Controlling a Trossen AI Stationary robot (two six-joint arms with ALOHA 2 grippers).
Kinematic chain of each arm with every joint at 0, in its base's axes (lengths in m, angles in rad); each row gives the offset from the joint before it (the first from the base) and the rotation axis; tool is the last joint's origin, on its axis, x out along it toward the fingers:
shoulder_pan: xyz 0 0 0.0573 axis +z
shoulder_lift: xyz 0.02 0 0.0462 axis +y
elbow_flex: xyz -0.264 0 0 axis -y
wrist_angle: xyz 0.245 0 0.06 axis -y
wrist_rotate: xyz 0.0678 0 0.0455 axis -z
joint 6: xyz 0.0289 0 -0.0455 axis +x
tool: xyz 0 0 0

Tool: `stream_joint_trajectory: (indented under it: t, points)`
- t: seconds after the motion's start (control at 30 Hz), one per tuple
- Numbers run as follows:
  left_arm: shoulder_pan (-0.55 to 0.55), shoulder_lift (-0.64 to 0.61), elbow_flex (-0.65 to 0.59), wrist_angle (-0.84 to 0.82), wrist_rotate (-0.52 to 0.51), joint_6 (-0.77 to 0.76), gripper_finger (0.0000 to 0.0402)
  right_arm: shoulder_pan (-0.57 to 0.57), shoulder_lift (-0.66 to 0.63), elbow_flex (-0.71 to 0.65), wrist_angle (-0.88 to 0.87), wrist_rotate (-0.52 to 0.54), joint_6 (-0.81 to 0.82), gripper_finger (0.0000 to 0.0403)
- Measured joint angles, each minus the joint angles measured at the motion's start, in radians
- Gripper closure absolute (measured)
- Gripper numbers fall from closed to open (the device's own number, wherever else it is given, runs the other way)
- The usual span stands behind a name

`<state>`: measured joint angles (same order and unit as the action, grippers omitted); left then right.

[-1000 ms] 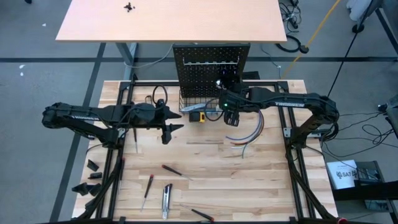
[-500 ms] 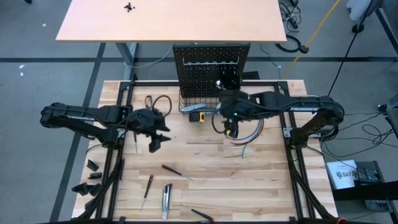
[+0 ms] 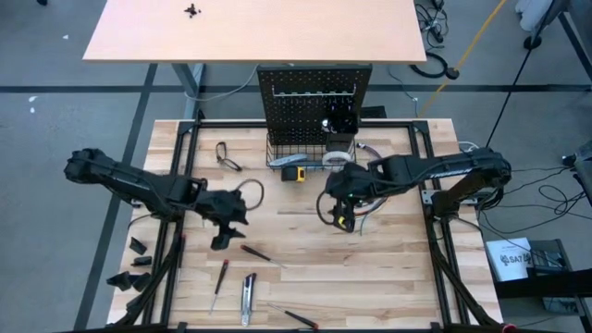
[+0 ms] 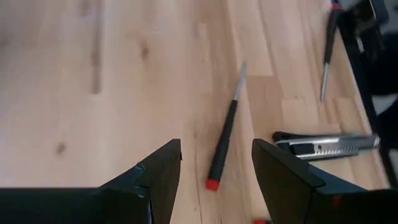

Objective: Hang tools onto peg board
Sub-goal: Put the black cutter into the wire basket on the pegboard

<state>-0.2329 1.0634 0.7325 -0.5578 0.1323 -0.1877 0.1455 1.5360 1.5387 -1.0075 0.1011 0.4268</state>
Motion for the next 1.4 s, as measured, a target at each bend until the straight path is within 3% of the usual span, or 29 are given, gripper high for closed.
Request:
stream_joint_trajectory:
  t: [0.2, 0.33, 0.57, 0.67, 0.87, 1.13, 1.3, 1.4]
  points:
    - [-0.084, 0.074, -0.064, 0.121, -0.031, 0.169, 0.0201, 0.035, 0.0, -0.048, 0.059, 0.0, 0.062, 0.014]
    - [-0.102, 0.144, -0.09, 0.138, -0.036, 0.168, 0.0201, 0.049, 0.0, -0.074, 0.081, 0.002, 0.099, 0.014]
    - [-0.189, 0.238, -0.09, 0.265, 0.065, 0.14, 0.0201, 0.068, 0.0, -0.116, 0.105, 0.002, 0.112, 0.014]
    - [-0.217, 0.244, -0.09, 0.306, 0.074, -0.045, 0.0201, 0.066, 0.0, -0.14, 0.145, 0.003, 0.111, 0.014]
    - [-0.246, 0.244, -0.09, 0.364, 0.057, -0.58, 0.0201, 0.057, 0.0, -0.175, 0.2, 0.005, 0.003, 0.014]
    - [-0.433, 0.265, -0.051, 0.441, -0.307, -1.239, 0.0227, 0.03, 0.0, -0.192, 0.213, 0.007, -0.199, 0.014]
    - [-0.553, 0.33, 0.035, 0.424, -0.488, -1.48, 0.025, 0.024, 0.0, -0.194, 0.207, 0.007, -0.286, 0.014]
    - [-0.599, 0.394, 0.116, 0.352, -0.53, -1.582, 0.0263, 0.024, 0.0, -0.194, 0.202, 0.003, -0.327, 0.014]
